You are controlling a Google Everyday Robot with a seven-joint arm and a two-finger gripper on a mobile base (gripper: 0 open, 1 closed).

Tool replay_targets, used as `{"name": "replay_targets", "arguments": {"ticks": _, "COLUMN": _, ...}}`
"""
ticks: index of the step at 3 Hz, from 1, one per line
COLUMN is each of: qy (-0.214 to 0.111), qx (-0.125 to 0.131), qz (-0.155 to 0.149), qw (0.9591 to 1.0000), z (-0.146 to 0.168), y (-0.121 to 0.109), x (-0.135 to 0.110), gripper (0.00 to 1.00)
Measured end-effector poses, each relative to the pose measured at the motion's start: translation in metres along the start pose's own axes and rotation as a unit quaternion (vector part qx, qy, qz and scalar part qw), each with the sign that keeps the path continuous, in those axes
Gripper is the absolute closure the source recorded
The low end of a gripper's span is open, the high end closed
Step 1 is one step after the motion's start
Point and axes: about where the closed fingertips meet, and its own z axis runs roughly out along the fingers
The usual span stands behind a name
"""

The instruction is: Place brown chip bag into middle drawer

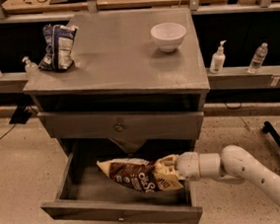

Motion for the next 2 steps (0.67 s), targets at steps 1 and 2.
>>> {"name": "replay_targets", "arguments": {"ticks": 1, "qy": 0.0, "qx": 0.01, "qz": 0.0, "qw": 0.9999, "z": 0.0038, "y": 0.0002, "x": 0.0051, "gripper": 0.72}}
{"name": "replay_targets", "arguments": {"ticks": 2, "qy": -0.001, "qx": 0.009, "qz": 0.0, "qw": 1.0, "z": 0.0055, "y": 0.0009, "x": 0.0048, "gripper": 0.5}}
